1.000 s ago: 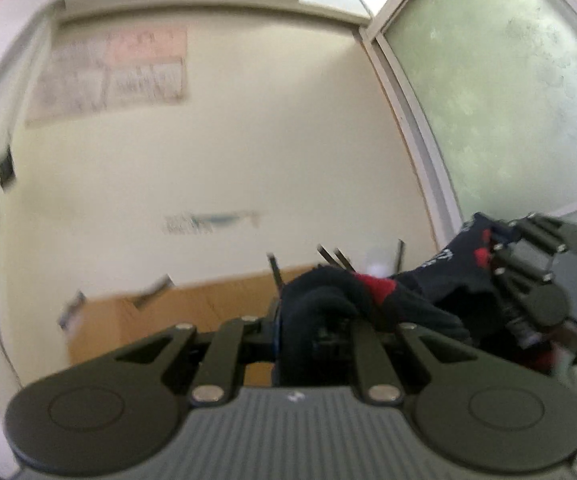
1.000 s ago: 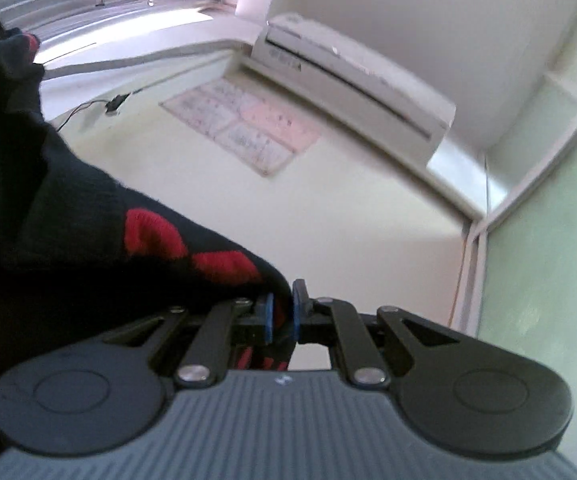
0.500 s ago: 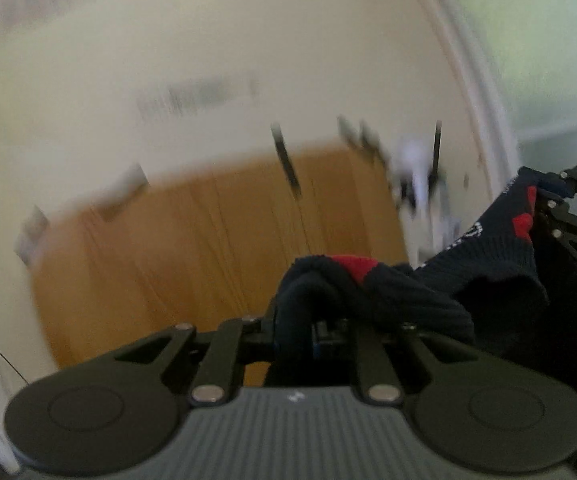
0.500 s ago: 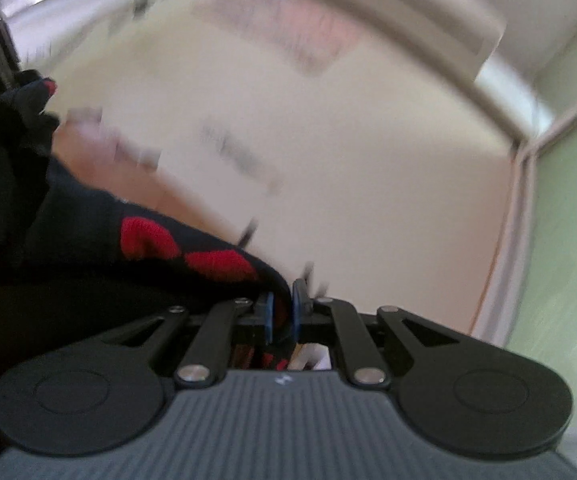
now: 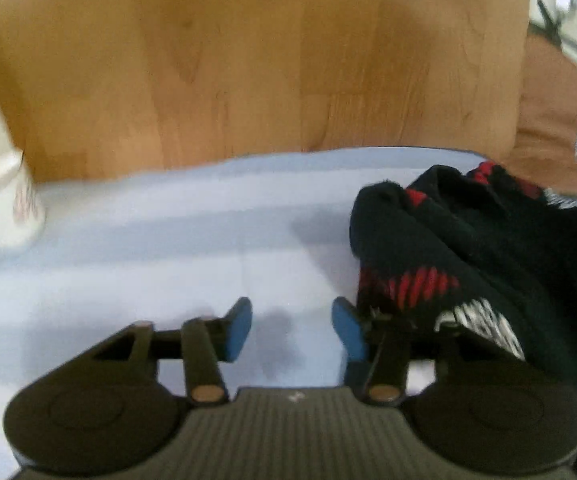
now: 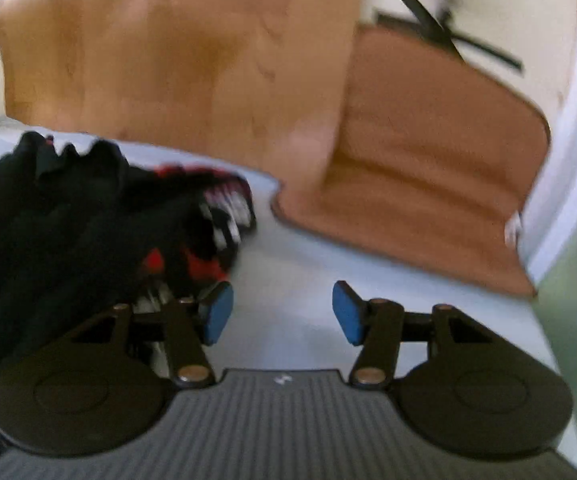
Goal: Fold small clothes
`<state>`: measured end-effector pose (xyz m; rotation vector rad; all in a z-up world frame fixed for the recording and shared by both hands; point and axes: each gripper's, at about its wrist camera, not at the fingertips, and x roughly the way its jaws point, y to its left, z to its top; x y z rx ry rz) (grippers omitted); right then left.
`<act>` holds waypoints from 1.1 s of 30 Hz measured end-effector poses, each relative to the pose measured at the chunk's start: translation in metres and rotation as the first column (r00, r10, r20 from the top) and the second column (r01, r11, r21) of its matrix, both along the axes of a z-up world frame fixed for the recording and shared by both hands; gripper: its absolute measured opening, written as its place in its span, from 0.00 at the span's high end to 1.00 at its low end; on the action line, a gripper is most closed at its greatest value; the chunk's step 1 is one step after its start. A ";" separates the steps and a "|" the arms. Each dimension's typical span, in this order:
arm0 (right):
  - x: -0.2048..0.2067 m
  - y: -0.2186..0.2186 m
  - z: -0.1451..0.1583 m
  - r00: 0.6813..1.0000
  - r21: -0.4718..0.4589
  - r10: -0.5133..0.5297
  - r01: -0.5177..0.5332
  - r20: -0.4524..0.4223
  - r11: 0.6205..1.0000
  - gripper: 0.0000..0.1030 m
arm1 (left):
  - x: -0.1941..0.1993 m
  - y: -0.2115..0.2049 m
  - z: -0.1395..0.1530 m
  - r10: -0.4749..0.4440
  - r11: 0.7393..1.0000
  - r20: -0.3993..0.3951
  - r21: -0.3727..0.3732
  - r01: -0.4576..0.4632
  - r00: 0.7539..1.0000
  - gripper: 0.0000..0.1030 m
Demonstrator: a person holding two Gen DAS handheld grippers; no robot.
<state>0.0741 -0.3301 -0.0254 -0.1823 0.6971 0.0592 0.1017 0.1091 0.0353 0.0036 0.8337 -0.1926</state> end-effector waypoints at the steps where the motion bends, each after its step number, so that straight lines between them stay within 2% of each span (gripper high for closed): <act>1: -0.003 -0.001 -0.007 1.000 0.013 0.000 0.000 -0.012 1.000 0.44 | -0.005 0.007 0.001 -0.009 0.999 -0.008 -0.033 0.008 1.000 0.44; 3: 0.001 0.003 -0.013 0.999 0.020 0.018 -0.017 -0.033 1.000 0.44 | -0.018 0.013 0.002 -0.034 0.996 -0.013 -0.084 0.032 0.999 0.38; 5: 0.007 0.011 -0.017 0.998 0.042 0.037 -0.035 -0.054 0.999 0.44 | -0.035 0.011 -0.003 -0.060 0.994 -0.018 -0.091 0.058 0.998 0.35; 8: 0.009 0.023 -0.015 0.997 0.137 0.059 -0.051 -0.050 0.989 0.44 | -0.049 -0.001 -0.012 -0.087 0.995 -0.039 -0.051 0.085 0.995 0.35; 10: 0.011 0.027 -0.016 0.996 0.188 0.064 -0.052 -0.057 0.981 0.44 | -0.050 -0.016 -0.024 -0.094 0.996 -0.063 -0.002 0.095 0.994 0.39; 11: 0.012 0.027 -0.016 0.996 0.223 0.063 -0.046 -0.069 0.974 0.44 | -0.055 -0.022 -0.027 -0.092 0.995 -0.046 0.032 0.094 0.995 0.40; 12: 0.013 0.028 -0.016 0.995 0.259 0.063 -0.040 -0.081 0.965 0.44 | -0.063 -0.030 -0.027 -0.098 0.993 -0.015 0.067 0.099 0.995 0.50; 13: 0.013 0.028 -0.019 0.994 0.288 0.061 -0.033 -0.089 0.957 0.44 | -0.069 -0.036 -0.026 -0.118 0.991 0.007 0.070 0.117 0.993 0.69; 14: 0.013 0.028 -0.021 0.994 0.315 0.057 -0.024 -0.095 0.949 0.45 | -0.071 -0.042 -0.025 -0.121 0.988 0.019 0.094 0.119 0.992 0.75; 15: 0.011 0.030 -0.022 0.995 0.319 0.054 -0.023 -0.087 0.948 0.51 | -0.074 -0.046 -0.024 -0.117 0.985 0.028 0.132 0.112 0.993 0.84; 16: 0.011 0.033 -0.021 0.994 0.318 0.074 -0.043 -0.084 0.947 0.84 | -0.073 -0.050 -0.023 -0.122 0.981 0.033 0.153 0.116 0.992 0.86; 17: 0.009 0.036 -0.019 0.990 0.353 0.117 -0.081 -0.083 0.932 0.98 | -0.072 -0.050 -0.022 -0.120 0.980 0.036 0.165 0.112 0.992 0.87; 18: 0.007 0.041 -0.017 0.992 0.329 0.105 -0.077 -0.068 0.941 0.98 | -0.069 -0.048 -0.020 -0.108 0.978 0.040 0.183 0.099 0.993 0.87; 20: 0.000 0.053 -0.007 0.998 0.158 0.070 -0.070 0.006 0.985 0.98 | -0.060 -0.040 -0.016 -0.049 0.971 0.081 0.237 0.029 0.995 0.88; 22: 0.000 0.045 0.005 0.999 0.076 0.004 -0.008 0.052 0.997 0.98 | -0.047 -0.018 -0.007 0.059 0.953 0.130 0.288 -0.095 0.990 0.89; 24: 0.002 0.028 0.016 0.995 0.017 -0.060 0.059 0.081 0.998 0.98 | -0.029 0.008 -0.002 0.162 0.911 0.175 0.352 -0.216 0.971 0.89; 26: 0.004 0.008 0.024 0.990 -0.005 -0.109 0.110 0.087 0.994 0.97 | -0.006 0.036 0.001 0.279 0.826 0.238 0.434 -0.359 0.930 0.88; 27: 0.005 -0.001 0.026 0.990 0.017 -0.117 0.116 0.079 0.993 0.97 | 0.004 0.047 0.001 0.321 0.801 0.245 0.445 -0.400 0.915 0.94; 28: 0.005 -0.009 0.027 0.991 0.058 -0.118 0.114 0.069 0.992 0.92 | 0.018 0.061 0.002 0.390 0.774 0.235 0.440 -0.455 0.890 0.97; 29: 0.006 -0.015 0.028 0.991 0.105 -0.117 0.111 0.058 0.988 0.91 | 0.027 0.070 0.004 0.448 0.752 0.220 0.431 -0.498 0.867 0.97; 30: 0.005 -0.019 0.028 0.993 0.154 -0.113 0.105 0.043 0.982 0.88 | 0.033 0.076 0.007 0.480 0.752 0.199 0.409 -0.517 0.855 0.96; 31: 0.005 -0.019 0.025 0.994 0.192 -0.105 0.097 0.032 0.977 0.81 | 0.035 0.077 0.014 0.477 0.782 0.189 0.354 -0.513 0.858 0.93; 32: 0.004 -0.017 0.023 0.995 0.212 -0.094 0.085 0.029 0.974 0.68 | 0.032 0.073 0.020 0.460 0.812 0.194 0.304 -0.499 0.867 0.93; 33: 0.004 -0.014 0.020 0.996 0.219 -0.079 0.070 0.030 0.973 0.61 | 0.026 0.063 0.029 0.435 0.840 0.210 0.255 -0.479 0.876 0.93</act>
